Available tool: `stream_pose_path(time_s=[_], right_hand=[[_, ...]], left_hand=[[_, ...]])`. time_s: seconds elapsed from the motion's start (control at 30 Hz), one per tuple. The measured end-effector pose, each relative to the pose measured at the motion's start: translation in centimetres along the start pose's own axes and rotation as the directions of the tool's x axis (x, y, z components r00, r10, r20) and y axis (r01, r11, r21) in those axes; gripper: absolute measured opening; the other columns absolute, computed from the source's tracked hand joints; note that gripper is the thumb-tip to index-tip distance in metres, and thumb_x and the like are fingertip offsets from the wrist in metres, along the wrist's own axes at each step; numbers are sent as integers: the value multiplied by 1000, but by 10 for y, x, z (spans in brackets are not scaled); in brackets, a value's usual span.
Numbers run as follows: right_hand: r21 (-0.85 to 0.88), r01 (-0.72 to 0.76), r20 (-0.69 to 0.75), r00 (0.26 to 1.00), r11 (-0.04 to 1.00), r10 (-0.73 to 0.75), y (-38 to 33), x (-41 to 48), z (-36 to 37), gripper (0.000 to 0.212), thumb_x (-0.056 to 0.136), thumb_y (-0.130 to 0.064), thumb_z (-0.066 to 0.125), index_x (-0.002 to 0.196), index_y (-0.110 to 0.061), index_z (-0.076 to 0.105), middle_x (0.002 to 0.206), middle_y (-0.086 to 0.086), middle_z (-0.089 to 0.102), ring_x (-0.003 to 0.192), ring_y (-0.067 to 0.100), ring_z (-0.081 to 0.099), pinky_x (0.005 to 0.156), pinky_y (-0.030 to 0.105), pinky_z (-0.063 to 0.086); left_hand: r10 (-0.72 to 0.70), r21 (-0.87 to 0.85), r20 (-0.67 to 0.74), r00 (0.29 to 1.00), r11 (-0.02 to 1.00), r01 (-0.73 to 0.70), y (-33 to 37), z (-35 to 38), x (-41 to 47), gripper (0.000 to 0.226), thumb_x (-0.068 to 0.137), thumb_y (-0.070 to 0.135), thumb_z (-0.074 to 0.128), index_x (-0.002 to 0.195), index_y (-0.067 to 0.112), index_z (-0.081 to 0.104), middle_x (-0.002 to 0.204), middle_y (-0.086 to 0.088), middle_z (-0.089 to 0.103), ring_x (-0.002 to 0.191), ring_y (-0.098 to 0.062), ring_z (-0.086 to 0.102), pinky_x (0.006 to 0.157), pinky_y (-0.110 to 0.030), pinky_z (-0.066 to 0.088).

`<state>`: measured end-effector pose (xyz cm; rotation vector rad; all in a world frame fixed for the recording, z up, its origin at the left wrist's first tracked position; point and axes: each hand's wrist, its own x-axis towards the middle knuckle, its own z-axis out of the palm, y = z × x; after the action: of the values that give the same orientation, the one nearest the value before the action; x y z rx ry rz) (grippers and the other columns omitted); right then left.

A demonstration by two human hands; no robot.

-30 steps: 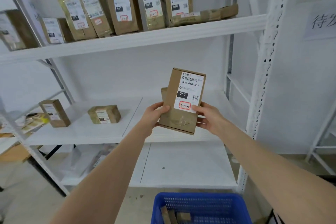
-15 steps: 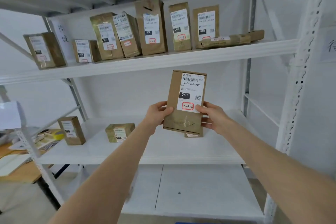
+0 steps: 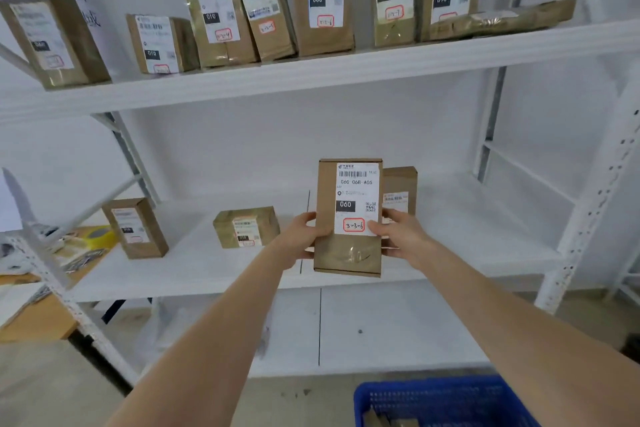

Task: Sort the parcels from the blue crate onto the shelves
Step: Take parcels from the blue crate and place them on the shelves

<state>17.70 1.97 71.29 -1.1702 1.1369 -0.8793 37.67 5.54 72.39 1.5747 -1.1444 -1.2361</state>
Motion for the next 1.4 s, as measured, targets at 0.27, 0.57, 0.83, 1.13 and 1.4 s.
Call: stream_pose_path(time_s=[0.27,0.57,0.83,1.13,1.4], right_hand=[[-189,-21,-65,998,982,9,52,22,8,57,86,-4,67,139,-16,47,118,11,66,101,24,65,85,35,53],[-276,8,-64,998,961,-27,65,70,-13,55,88,-9,63,139,-23,46,123,6,66,107,26,64,90,46,54],[-337,52,-53,996,940,-74,69,109,-6,55,88,-16,62,139,-28,45,122,1,66,105,23,64,91,47,52],[-359,59,-128,986,931,-112,68,168,29,58,91,-9,59,143,-25,40,125,4,63,112,20,58,93,36,49],[-368,9,-227,969,930,-100,90,224,64,59,92,-7,55,146,-25,37,132,0,59,122,19,54,94,33,46]], left_hand=[[-4,-26,-120,993,1000,0,-27,16,39,45,89,22,65,128,12,45,106,-2,59,99,-24,58,84,-45,51],[71,64,-147,987,996,-62,-27,32,79,45,93,14,58,135,9,42,120,-6,54,103,-24,55,80,-42,52],[99,84,-148,984,993,-88,-28,20,109,41,97,11,50,137,10,44,122,-2,55,108,-24,55,80,-38,51],[92,-20,-153,984,995,-96,-37,-16,167,42,95,2,51,135,9,44,123,-6,55,104,-22,54,77,-34,48],[18,-69,-91,996,997,-25,-57,-45,224,47,93,-1,54,136,13,40,129,-5,51,107,-22,54,76,-34,54]])
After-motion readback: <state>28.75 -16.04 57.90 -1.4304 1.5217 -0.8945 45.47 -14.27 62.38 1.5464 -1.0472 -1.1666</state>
